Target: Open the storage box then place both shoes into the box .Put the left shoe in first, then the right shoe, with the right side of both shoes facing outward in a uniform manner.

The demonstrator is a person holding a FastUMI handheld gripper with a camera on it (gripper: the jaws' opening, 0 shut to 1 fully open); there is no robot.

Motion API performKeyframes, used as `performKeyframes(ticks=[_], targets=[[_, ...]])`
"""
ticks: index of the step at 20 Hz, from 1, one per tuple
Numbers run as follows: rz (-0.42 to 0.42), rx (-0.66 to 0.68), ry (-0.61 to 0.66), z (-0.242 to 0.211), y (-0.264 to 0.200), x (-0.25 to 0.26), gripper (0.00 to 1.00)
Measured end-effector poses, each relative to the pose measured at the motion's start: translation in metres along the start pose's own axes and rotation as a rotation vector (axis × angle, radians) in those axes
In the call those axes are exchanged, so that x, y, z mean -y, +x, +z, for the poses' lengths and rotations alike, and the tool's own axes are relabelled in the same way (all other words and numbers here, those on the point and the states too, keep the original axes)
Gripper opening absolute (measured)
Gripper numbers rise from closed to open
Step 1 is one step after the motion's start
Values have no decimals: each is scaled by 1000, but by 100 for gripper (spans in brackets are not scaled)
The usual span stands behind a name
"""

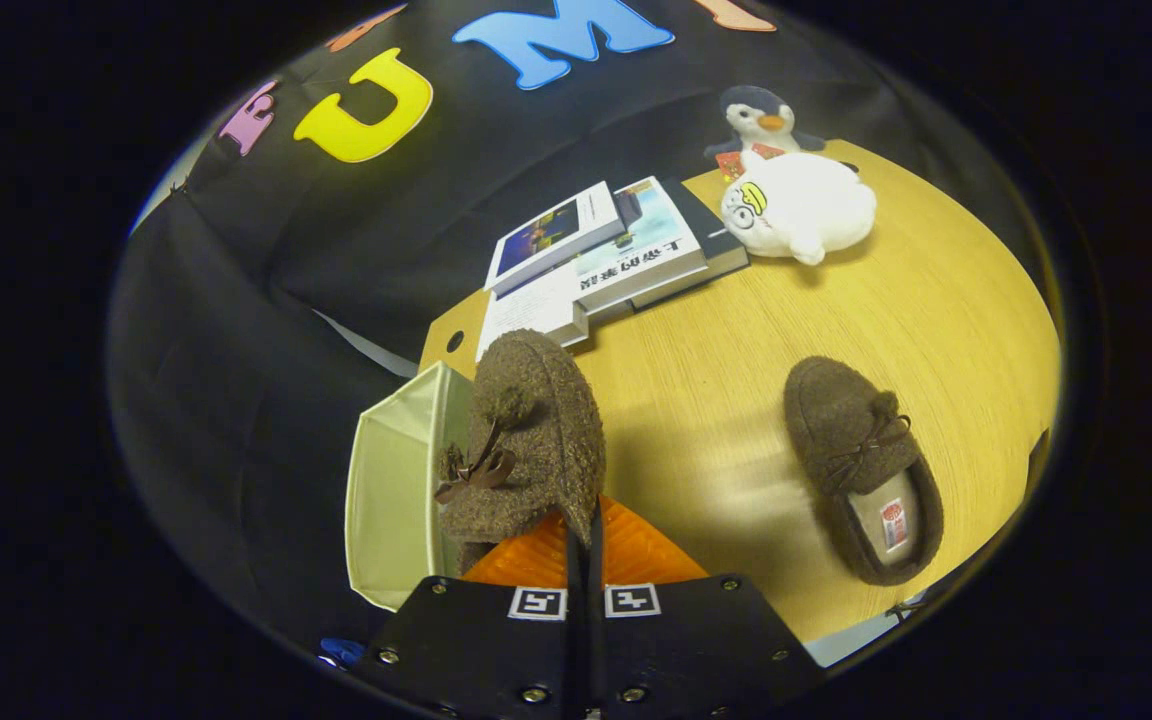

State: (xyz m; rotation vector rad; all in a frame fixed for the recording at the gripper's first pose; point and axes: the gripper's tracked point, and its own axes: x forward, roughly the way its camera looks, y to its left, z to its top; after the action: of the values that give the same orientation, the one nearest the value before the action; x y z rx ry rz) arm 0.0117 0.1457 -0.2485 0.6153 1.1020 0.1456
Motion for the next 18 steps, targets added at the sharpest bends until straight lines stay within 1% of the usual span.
performKeyframes(ticks=[4, 8, 12, 16, 18], targets=[[34, 23, -16, 10, -3, -40, 0], [75, 24, -23, 9, 6, -82, 0], [98, 4, -36, -7, 28, -117, 0], [79, -25, -63, -30, 56, -136, 0], [84, -42, -59, -42, 69, -147, 0]])
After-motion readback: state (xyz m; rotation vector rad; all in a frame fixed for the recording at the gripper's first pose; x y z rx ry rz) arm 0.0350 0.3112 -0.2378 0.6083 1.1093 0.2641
